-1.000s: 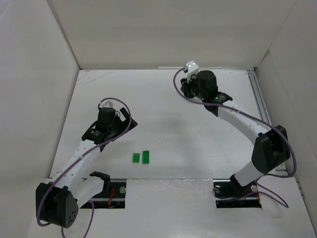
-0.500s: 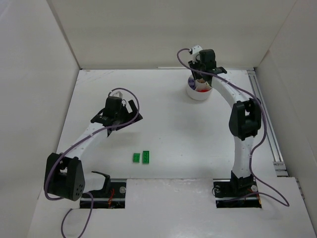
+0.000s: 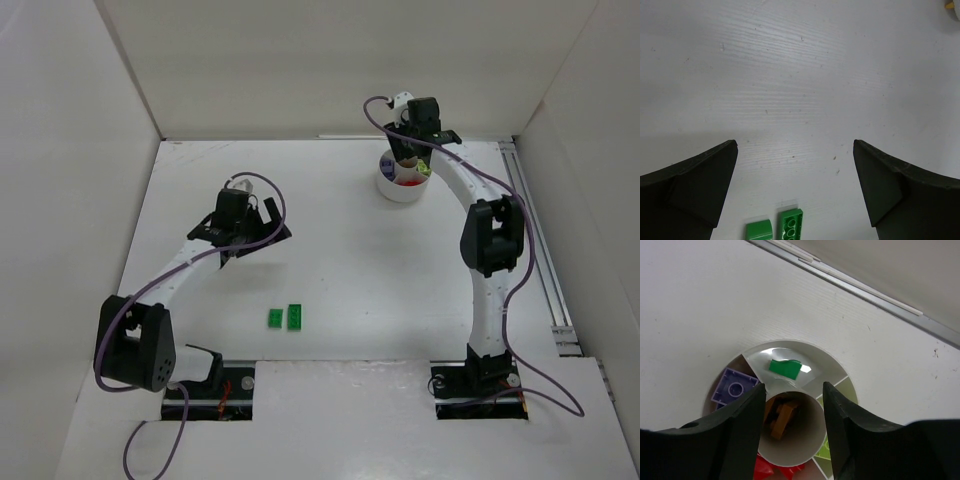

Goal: Sort the legos into containers by color

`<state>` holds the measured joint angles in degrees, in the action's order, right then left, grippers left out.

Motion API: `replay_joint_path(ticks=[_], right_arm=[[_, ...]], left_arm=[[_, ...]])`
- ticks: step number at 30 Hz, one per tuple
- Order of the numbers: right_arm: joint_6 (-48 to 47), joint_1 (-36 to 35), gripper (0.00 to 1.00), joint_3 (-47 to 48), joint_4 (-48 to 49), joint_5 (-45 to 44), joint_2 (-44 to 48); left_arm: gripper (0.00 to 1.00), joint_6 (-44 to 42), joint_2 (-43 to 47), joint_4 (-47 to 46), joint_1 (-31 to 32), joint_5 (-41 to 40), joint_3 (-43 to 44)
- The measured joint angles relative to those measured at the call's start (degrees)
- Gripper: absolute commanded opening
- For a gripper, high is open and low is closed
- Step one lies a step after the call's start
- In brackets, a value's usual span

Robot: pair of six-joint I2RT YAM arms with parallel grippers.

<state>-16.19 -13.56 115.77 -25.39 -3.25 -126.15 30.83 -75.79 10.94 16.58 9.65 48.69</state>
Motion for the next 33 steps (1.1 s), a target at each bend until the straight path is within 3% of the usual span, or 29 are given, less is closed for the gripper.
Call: replay_joint_path(ticks=[3, 11, 17, 23, 29, 33], right_arm=[[-0.17, 0.0, 0.61, 0.02, -0.07, 0.02, 0.0], [-0.59, -0.07, 0.63, -3.15, 0.48, 0.22, 2.56], [-0.48, -2.03, 0.69, -15.76, 2.69, 0.81, 14.75], [1.73, -7.13, 0.71, -33.2, 8.37, 2.6, 31.91], [5.05, -10.69, 0.71, -47.21, 10.88, 4.5, 41.72], [6.75, -12.39, 0.71, -52.85, 10.8, 4.5, 44.5]], left_arm=[[1.0, -0.04, -0.04, 0.0, -0.02, 0.48, 0.0], [1.0, 1.33, 2.71, 0.83, 1.07, 0.68, -3.96], [0.98, 7.61, 8.24, 6.64, 10.45, -3.69, -9.53], [0.92, 20.83, 14.97, 14.8, 20.55, -8.9, -14.19], [0.78, 34.82, 28.59, 21.97, 24.24, -14.84, -17.68], [0.72, 38.77, 29.99, 23.82, 24.26, -17.81, -18.84]])
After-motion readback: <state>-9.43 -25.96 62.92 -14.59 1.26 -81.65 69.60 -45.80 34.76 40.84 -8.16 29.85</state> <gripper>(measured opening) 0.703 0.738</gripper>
